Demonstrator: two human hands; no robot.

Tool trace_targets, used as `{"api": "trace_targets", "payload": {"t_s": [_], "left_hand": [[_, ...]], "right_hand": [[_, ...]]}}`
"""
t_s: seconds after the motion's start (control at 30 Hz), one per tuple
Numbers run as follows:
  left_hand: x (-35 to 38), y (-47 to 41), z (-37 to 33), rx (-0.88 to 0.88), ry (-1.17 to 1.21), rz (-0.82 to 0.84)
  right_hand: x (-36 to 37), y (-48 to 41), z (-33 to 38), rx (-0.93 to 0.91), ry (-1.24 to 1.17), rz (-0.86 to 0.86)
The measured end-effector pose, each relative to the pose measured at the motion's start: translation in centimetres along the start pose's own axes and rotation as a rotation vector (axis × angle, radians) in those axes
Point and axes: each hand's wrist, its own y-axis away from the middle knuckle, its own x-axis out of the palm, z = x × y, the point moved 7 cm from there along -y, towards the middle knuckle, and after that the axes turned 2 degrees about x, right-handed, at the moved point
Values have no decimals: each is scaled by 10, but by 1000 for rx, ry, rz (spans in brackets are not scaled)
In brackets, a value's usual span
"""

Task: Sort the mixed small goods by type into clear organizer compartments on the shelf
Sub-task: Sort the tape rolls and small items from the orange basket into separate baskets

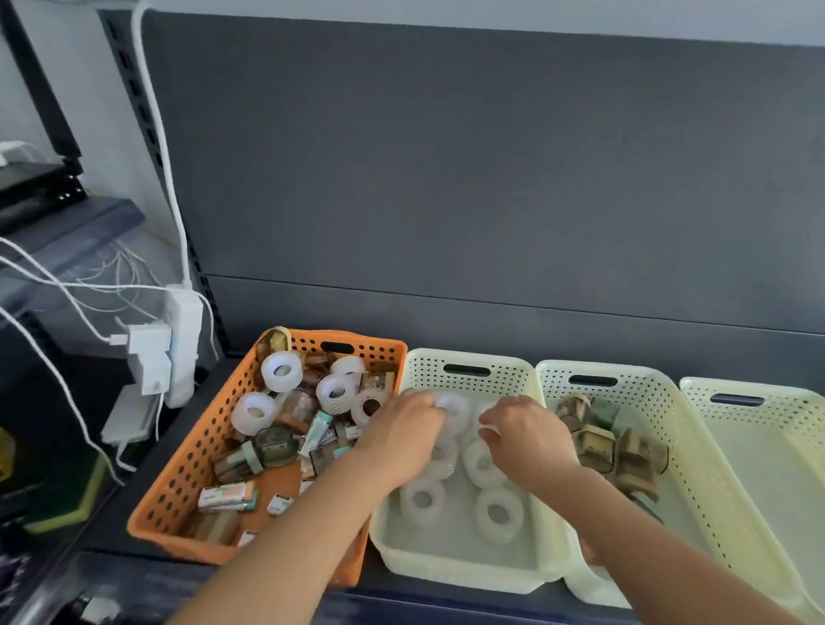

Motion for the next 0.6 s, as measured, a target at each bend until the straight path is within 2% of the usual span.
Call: {"api": "trace_targets", "payload": {"t_s": [0.17,0.27,0.43,0.53,0.6], "left_hand": [[-32,32,26,-108,203,-124],[-49,58,52,-211,205,-130],[-44,104,95,-424,208,94],[-27,127,109,-494,194,242],[-19,136,118,-514,149,266]], "right_hand": [[-6,3,25,-64,-90,-6],[-12,6,51,-151,-151,-41],[-26,13,102,-326,-256,-89],[-23,11,134,-406,-198,-37],[-12,9,152,-448,-87,49]]}}
